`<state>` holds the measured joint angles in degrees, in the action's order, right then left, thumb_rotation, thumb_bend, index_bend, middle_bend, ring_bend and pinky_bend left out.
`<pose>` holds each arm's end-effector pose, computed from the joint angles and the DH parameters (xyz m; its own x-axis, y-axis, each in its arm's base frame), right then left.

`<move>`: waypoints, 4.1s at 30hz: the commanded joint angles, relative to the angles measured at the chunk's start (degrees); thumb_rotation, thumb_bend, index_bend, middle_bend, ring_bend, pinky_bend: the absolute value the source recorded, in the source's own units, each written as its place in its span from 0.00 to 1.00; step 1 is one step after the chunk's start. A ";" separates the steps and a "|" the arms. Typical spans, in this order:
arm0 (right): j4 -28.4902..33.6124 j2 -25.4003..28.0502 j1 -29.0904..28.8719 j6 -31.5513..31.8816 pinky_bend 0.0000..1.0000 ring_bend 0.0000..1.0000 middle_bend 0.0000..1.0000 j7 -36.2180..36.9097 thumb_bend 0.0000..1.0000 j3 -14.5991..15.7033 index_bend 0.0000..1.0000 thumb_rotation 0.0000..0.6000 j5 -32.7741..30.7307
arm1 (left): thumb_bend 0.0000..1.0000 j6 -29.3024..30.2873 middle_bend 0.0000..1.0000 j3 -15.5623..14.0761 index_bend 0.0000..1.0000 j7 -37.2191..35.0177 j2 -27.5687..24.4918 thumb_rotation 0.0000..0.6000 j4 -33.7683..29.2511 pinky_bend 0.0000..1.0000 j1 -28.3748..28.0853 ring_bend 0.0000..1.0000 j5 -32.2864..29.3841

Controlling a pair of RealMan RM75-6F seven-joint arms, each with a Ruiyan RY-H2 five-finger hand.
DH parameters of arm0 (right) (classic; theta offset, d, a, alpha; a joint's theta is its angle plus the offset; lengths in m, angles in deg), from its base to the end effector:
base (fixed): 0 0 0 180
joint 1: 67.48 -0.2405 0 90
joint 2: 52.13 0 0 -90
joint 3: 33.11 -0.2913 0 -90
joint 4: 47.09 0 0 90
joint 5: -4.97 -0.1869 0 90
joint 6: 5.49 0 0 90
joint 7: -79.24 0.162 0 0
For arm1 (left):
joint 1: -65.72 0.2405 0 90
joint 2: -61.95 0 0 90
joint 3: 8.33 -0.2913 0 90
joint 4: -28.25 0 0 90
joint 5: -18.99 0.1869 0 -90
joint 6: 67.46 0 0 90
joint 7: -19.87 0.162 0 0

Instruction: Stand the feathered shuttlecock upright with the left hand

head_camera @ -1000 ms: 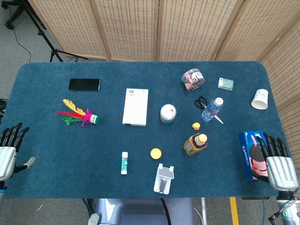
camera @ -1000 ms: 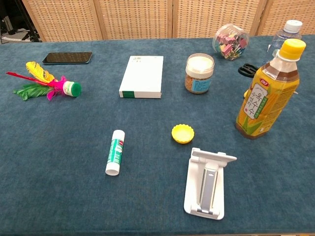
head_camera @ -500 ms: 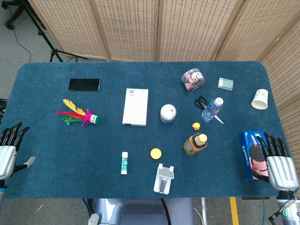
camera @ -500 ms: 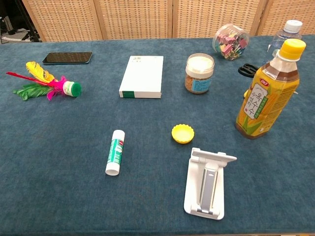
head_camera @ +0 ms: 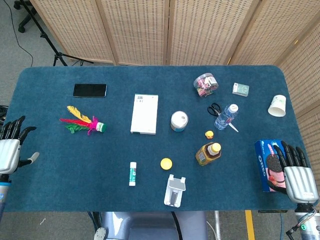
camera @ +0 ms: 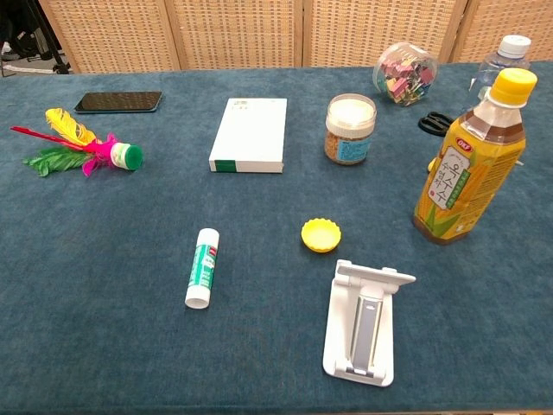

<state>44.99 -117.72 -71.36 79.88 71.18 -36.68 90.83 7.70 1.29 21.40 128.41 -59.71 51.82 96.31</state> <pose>-0.3352 -0.1963 0.1898 0.5012 0.0060 0.8653 -0.8653 0.0080 0.5012 -0.3286 0.2756 0.1920 0.4116 -0.0086 0.9113 0.9113 0.0010 -0.4116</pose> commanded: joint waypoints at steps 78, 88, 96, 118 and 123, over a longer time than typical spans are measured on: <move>-1.60 -0.01 0.29 1.94 0.00 0.00 0.00 3.63 0.00 -0.89 0.00 1.00 0.44 | 0.40 -27.50 0.00 5.47 0.67 10.28 24.67 1.00 37.51 0.00 -24.44 0.00 -24.06; -1.62 0.03 0.30 2.04 0.00 0.00 0.00 3.86 0.00 -0.92 0.00 1.00 0.57 | 0.42 -25.14 0.00 6.87 0.69 10.52 22.11 1.00 34.73 0.00 -24.90 0.00 -22.78; -1.42 0.19 0.49 2.48 0.00 0.00 0.00 4.11 0.00 -0.91 0.00 1.00 0.82 | 0.43 -21.75 0.00 8.27 0.71 12.92 18.61 1.00 28.50 0.00 -25.38 0.00 -22.20; -1.29 0.50 0.75 3.20 0.00 0.00 0.00 4.84 0.00 -1.03 0.00 1.00 1.26 | 0.44 -13.94 0.00 9.55 0.72 20.78 10.95 1.00 10.89 0.00 -26.81 0.00 -20.59; -1.29 0.55 0.79 3.38 0.00 0.00 0.00 4.99 0.00 -1.10 0.00 1.00 1.31 | 0.43 -14.09 0.00 7.92 0.72 21.65 11.49 1.00 10.78 0.00 -26.64 0.00 -20.42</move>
<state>43.70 -117.17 -70.57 83.25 76.17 -37.78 92.14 -6.34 9.38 42.93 139.74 -48.99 25.14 75.88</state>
